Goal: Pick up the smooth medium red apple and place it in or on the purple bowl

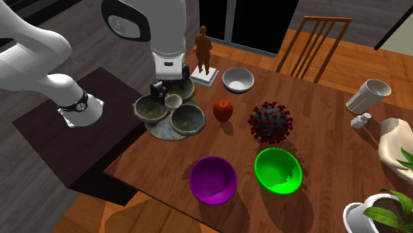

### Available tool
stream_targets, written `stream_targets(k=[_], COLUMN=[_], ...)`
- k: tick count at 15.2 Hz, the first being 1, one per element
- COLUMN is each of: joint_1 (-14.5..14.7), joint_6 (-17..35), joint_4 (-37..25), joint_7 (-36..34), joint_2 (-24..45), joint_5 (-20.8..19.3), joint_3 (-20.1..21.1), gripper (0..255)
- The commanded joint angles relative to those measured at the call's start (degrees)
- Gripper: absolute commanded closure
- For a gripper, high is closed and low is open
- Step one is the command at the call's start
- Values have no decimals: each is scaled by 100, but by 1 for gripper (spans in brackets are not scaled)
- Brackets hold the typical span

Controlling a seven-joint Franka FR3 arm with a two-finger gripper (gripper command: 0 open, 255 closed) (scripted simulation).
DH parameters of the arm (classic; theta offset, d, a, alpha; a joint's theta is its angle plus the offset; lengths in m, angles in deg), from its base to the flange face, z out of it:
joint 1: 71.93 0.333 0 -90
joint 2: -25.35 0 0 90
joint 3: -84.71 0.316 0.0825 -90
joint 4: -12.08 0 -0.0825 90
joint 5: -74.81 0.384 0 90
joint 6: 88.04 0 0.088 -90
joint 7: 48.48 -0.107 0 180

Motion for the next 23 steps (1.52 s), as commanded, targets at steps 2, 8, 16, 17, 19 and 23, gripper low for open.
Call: stream_targets(k=[2,8,16,17,19,23], joint_1=[106,413,1024,1112,1294,1498], joint_6=[250,561,630,610,548,574], joint_4=[-267,-1113,-2639,-2868,-3356,-3838], joint_7=[-214,-688,-1170,-1211,-1279,-1340], joint_2=[536,1759,3434,3648,4082,4593], joint_5=[-103,-464,-963,-1015,-1110,-1213], joint_3=[138,319,332,323,300,252], gripper=[0,0,0,0,0,0])
